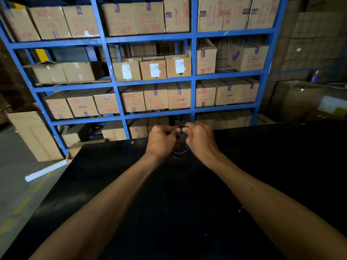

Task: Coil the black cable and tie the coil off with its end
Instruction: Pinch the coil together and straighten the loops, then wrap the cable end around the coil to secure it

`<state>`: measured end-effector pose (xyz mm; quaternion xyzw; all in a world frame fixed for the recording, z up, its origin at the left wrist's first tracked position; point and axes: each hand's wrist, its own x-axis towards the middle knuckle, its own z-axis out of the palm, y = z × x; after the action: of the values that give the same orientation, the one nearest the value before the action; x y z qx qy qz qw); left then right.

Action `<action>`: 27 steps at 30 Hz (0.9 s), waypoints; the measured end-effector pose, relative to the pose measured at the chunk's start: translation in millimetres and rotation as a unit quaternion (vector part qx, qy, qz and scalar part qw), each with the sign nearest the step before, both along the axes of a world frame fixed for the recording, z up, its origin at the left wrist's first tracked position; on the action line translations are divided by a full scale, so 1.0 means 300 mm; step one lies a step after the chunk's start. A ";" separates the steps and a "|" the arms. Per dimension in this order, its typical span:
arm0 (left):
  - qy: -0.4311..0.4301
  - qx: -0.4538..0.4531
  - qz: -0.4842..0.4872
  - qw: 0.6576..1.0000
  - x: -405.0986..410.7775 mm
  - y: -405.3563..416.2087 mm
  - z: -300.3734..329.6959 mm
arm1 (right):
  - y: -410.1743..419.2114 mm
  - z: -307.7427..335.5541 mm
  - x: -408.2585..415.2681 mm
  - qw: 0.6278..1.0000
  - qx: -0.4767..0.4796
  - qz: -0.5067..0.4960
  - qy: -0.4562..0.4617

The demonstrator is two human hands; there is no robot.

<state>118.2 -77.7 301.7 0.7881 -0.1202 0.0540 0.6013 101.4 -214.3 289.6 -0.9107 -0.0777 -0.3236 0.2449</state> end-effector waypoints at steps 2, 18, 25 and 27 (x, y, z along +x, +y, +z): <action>0.093 -0.099 -0.010 0.991 0.020 -0.050 -0.002 | -0.052 -0.022 0.001 1.000 0.004 0.000 0.007; 0.209 -0.114 0.034 0.971 0.125 -0.424 -0.419 | -0.481 -0.366 0.092 0.889 0.343 0.028 0.302; 0.226 -0.035 0.022 0.973 0.131 -0.544 -0.665 | -0.641 -0.545 0.079 0.832 0.332 0.010 0.443; 0.218 -0.002 0.030 0.976 0.128 -0.561 -0.732 | -0.687 -0.614 0.066 0.841 0.315 -0.042 0.438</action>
<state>156.4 -246.0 82.0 0.7831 0.0373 -0.1010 0.6126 121.3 -420.5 105.6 -0.8335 0.1819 0.0924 0.5135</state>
